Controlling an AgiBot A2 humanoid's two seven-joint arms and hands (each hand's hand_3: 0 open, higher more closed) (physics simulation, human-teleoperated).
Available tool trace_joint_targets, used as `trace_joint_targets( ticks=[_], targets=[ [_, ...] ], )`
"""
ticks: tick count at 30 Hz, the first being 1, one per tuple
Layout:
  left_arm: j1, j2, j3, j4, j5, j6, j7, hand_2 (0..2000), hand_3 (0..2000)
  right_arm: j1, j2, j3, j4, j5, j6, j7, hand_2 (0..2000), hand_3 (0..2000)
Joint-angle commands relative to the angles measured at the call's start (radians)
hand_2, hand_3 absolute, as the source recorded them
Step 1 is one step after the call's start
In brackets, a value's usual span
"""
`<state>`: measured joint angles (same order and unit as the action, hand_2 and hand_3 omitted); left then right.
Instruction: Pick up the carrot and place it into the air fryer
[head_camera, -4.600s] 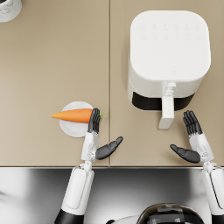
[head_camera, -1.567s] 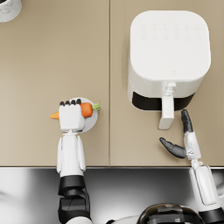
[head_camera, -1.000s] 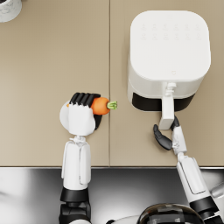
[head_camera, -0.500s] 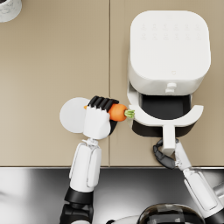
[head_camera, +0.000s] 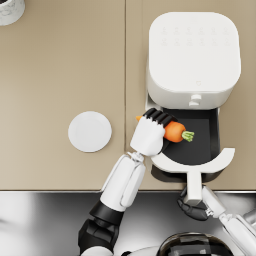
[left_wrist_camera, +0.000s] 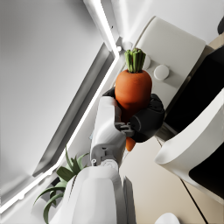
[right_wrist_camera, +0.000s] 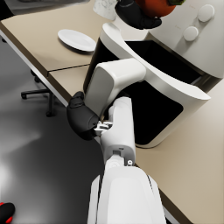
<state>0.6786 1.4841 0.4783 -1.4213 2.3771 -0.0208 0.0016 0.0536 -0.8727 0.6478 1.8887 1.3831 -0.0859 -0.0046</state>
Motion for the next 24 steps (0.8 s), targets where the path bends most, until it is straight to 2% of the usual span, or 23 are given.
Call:
trace_joint_targets(
  ticks=[1,2,3,4,5,6,7,8,9,11,13,14,15,17,18,19,20,21,22,23,24],
  targets=[
    [0.282,-0.096,0.394,0.161,0.000,0.000,0.000,2000,2000,0.000,0.000,-0.001,-0.002,0.000,0.007,0.000,2000,2000],
    [0.184,0.072,0.159,0.220,-0.001,-0.001,0.000,2000,2000,0.000,0.000,-0.002,-0.003,0.000,0.013,0.001,2000,2000],
    [0.200,0.086,0.191,0.251,0.001,-0.003,0.000,2000,2000,0.000,0.000,-0.003,-0.004,0.000,0.018,0.001,2000,2000],
    [0.290,0.009,0.386,0.271,0.000,-0.002,0.000,2000,2000,0.000,0.000,-0.003,-0.004,0.000,0.018,0.001,2000,2000],
    [0.227,0.082,0.275,0.286,0.000,-0.002,0.000,2000,2000,0.000,0.000,-0.004,-0.004,-0.001,0.021,0.001,2000,2000],
    [0.278,0.054,0.383,0.315,0.001,-0.003,0.001,2000,2000,0.000,-0.001,-0.005,-0.004,-0.001,0.023,0.001,2000,2000],
    [0.273,0.067,0.383,0.342,0.000,-0.003,0.000,2000,2000,0.000,-0.001,-0.004,-0.004,-0.001,0.021,0.001,2000,2000],
    [0.248,0.084,0.342,0.352,0.000,-0.003,0.000,639,1673,0.000,-0.001,-0.004,-0.004,-0.001,0.022,0.001,2000,2000],
    [0.240,0.078,0.337,0.341,0.001,0.003,0.000,0,1347,0.000,-0.001,-0.004,-0.004,-0.001,0.022,0.001,2000,2000],
    [0.196,0.042,0.332,0.269,0.001,-0.008,0.000,0,693,0.000,-0.001,-0.008,-0.008,-0.001,0.043,0.003,2000,2000],
    [0.119,-0.029,0.288,0.115,0.000,-0.047,0.000,0,40,0.000,0.000,-0.008,-0.011,-0.001,0.056,0.004,2000,2000],
    [0.074,-0.071,0.244,0.033,-0.001,-0.057,0.000,0,0,0.000,0.001,-0.007,-0.011,-0.001,0.063,0.004,2000,2000],
    [0.030,-0.101,0.181,-0.037,-0.001,-0.035,-0.002,0,0,-0.001,0.005,-0.006,-0.009,-0.001,0.072,0.005,2000,2000],
    [-0.045,-0.129,0.062,-0.128,0.001,0.033,-0.010,0,0,-0.001,0.046,0.013,0.027,-0.002,0.154,0.009,2000,2000],
    [-0.073,-0.145,0.028,-0.160,0.001,0.037,-0.010,0,0,-0.340,-0.436,-0.139,0.187,-0.003,0.187,0.012,2000,2000],
    [-0.102,-0.160,-0.018,-0.195,0.000,0.041,-0.017,0,0,-0.039,-0.127,0.162,0.164,-0.003,0.201,0.009,2000,2000],
    [-0.141,-0.184,-0.057,-0.247,-0.001,0.041,-0.018,0,0,-0.031,-0.168,0.092,0.196,-0.003,0.290,0.010,2000,2000],
    [-0.174,-0.203,-0.105,-0.287,0.000,0.035,-0.013,0,0,-0.006,-0.179,0.079,0.169,-0.003,0.451,0.016,2000,2000],
    [-0.210,-0.224,-0.144,-0.326,0.000,0.031,-0.010,0,0,0.020,-0.193,0.067,0.152,-0.003,0.486,0.010,2000,2000],
    [-0.246,-0.242,-0.187,-0.370,0.000,0.028,-0.007,0,0,0.047,-0.201,0.056,0.132,-0.004,0.494,0.011,2000,2000],
    [-0.272,-0.253,-0.225,-0.396,0.000,0.026,-0.006,0,0,0.068,-0.203,0.052,0.116,-0.006,0.449,0.008,2000,2000]
  ],
)
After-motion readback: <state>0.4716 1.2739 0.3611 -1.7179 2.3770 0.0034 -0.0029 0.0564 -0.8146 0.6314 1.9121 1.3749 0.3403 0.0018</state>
